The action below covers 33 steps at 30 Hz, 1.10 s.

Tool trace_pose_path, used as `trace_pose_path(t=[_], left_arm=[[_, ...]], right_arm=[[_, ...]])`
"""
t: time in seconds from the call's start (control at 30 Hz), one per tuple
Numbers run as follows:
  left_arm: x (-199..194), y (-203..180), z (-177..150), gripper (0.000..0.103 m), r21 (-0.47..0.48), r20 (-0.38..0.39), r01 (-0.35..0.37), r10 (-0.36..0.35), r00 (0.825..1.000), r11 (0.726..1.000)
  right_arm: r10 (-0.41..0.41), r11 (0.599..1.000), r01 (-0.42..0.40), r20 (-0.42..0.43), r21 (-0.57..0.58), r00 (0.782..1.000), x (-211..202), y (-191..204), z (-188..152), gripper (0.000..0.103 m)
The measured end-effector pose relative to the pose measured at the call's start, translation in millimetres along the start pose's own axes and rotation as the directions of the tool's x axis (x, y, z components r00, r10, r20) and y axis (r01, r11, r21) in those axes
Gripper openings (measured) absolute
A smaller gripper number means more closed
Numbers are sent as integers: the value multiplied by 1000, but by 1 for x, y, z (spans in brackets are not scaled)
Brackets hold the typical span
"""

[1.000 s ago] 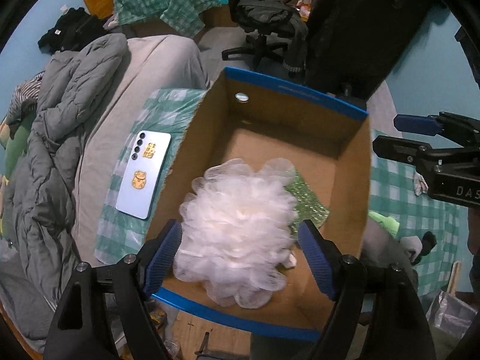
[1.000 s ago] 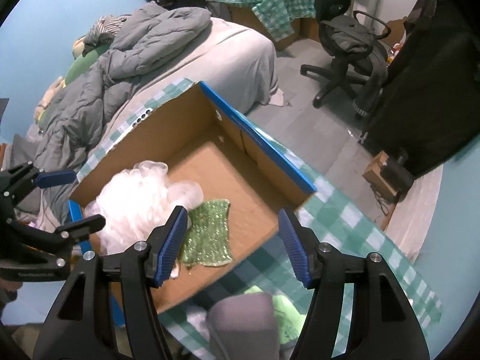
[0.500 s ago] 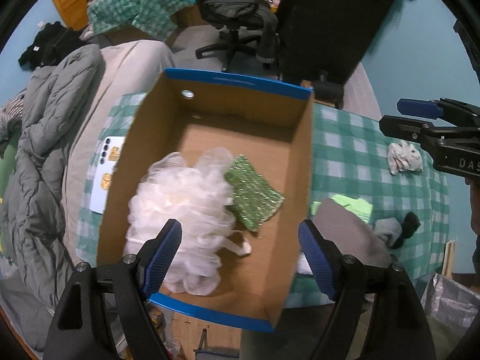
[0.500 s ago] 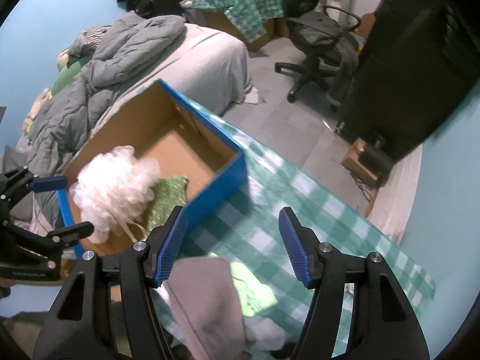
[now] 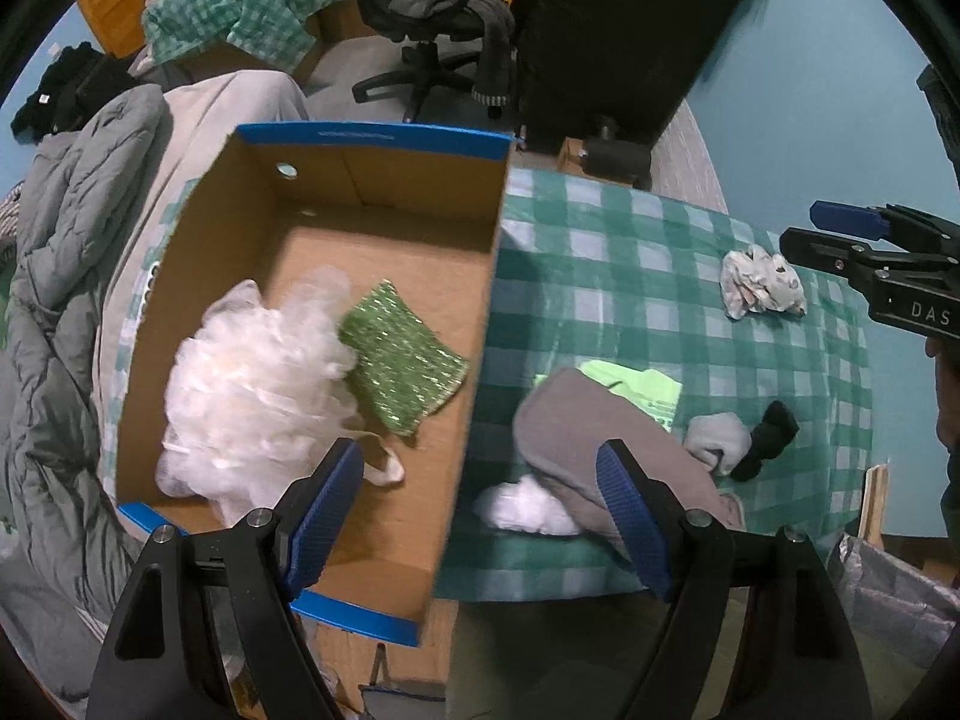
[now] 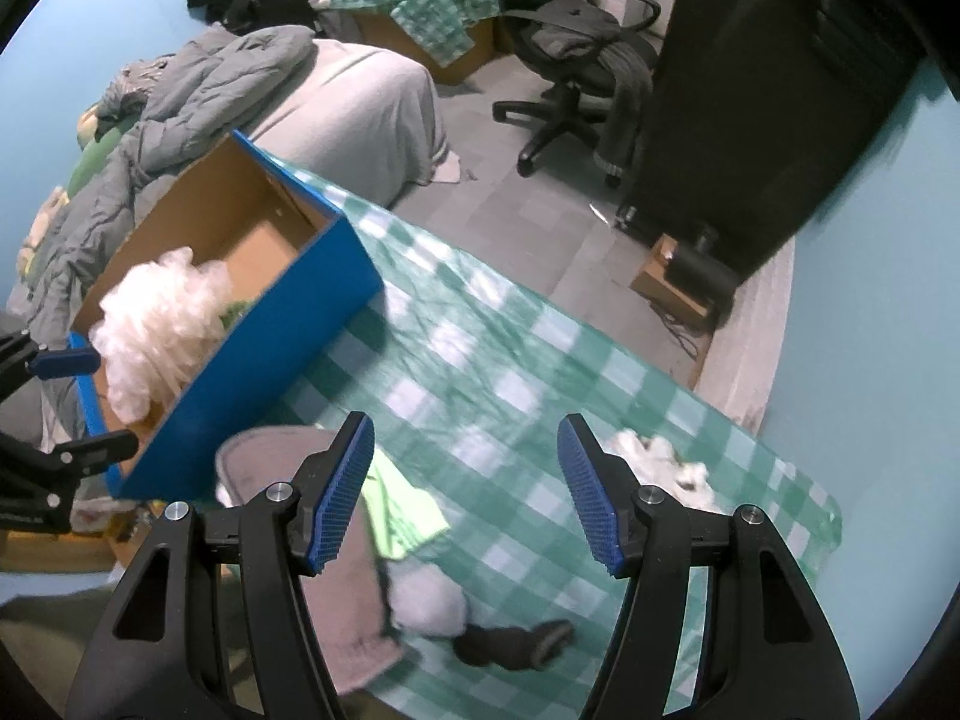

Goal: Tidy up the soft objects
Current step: 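Grasp the grey towel with the left gripper while the right grasps the white plastic bag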

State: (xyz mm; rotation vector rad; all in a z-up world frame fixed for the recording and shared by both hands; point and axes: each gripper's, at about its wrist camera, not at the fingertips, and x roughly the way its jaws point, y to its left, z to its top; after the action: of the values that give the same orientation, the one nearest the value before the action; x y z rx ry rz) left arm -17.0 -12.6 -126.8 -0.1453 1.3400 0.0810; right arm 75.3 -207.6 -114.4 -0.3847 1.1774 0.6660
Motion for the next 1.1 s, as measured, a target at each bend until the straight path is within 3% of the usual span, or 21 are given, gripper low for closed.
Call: trace_pose_path(t=[0.23,0.53,0.7,1.03,1.1], left_arm=[[8,-25,-6,81,-40,-21,9,-10,1000,999],[24,-49,-20,81,-206,-48,27,-38,998,978],[34,-59,-31,82,-321,-49,24,-42,998,947],[61,-69,-52,82,-506,-80,7,-55,995,862],[67,-71,-55,87,-539,-91,-5,-52,995,842]], right_arm=[[-12,1000,12,-19,-7,1000,0,-31,-21,64],[0,997,-5,-66,-79,998,17,-82,-40,65],[19,991,-34,-110,-133,994,32,-101,-45,70],[12,962,-66,-199,-266,980,75,-119,-49,70],[14,956,-79,-223,-283,975,85,-122,-51,70]])
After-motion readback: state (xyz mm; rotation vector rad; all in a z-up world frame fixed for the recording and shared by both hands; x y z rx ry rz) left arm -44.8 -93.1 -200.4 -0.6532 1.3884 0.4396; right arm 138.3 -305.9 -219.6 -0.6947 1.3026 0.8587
